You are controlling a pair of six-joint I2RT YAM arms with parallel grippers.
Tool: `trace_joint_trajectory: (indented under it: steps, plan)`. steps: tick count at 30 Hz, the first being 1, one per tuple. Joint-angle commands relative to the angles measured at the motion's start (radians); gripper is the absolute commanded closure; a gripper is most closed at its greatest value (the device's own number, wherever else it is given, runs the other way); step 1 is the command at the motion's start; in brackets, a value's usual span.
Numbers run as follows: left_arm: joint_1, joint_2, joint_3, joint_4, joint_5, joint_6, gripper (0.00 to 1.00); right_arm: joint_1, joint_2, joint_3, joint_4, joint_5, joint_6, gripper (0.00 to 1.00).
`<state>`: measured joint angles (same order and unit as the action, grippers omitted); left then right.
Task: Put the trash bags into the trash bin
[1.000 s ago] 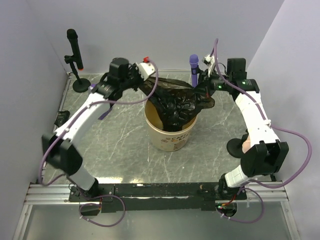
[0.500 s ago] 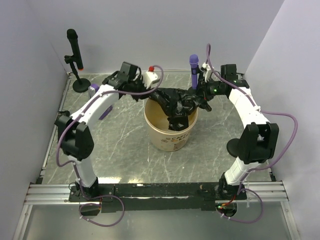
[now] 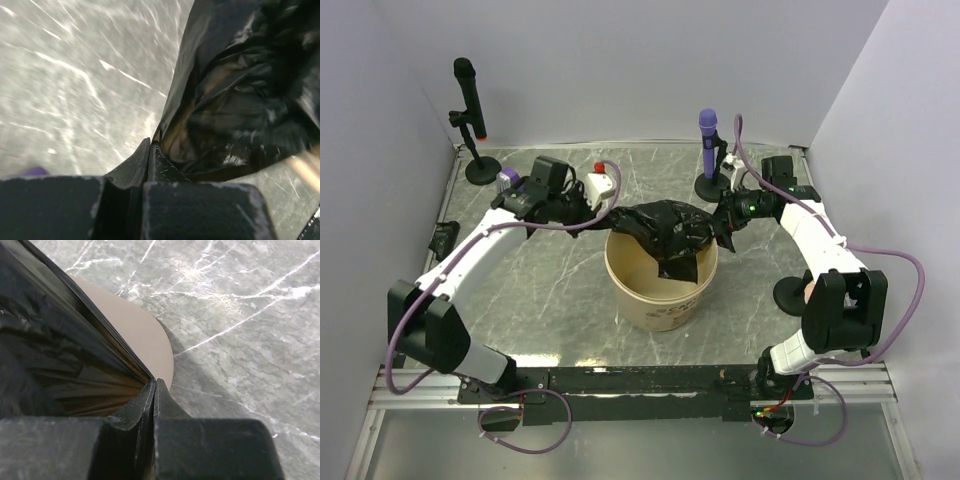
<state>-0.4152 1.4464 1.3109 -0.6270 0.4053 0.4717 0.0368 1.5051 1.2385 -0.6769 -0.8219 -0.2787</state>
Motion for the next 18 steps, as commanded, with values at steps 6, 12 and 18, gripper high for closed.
trace_joint_trajectory:
  steps: [6,12,18]
  plan:
    - [0.047,0.003,-0.038,-0.128,-0.069,0.048,0.87,-0.031,-0.005,0.122,-0.226,0.187,-0.114,0.98]
    - [0.072,-0.109,0.059,-0.174,-0.062,0.106,0.47,-0.117,-0.153,0.197,-0.216,0.175,-0.132,0.75]
    - [0.087,-0.09,0.191,-0.174,0.157,0.099,0.39,-0.11,-0.21,0.231,-0.172,-0.006,-0.128,0.45]
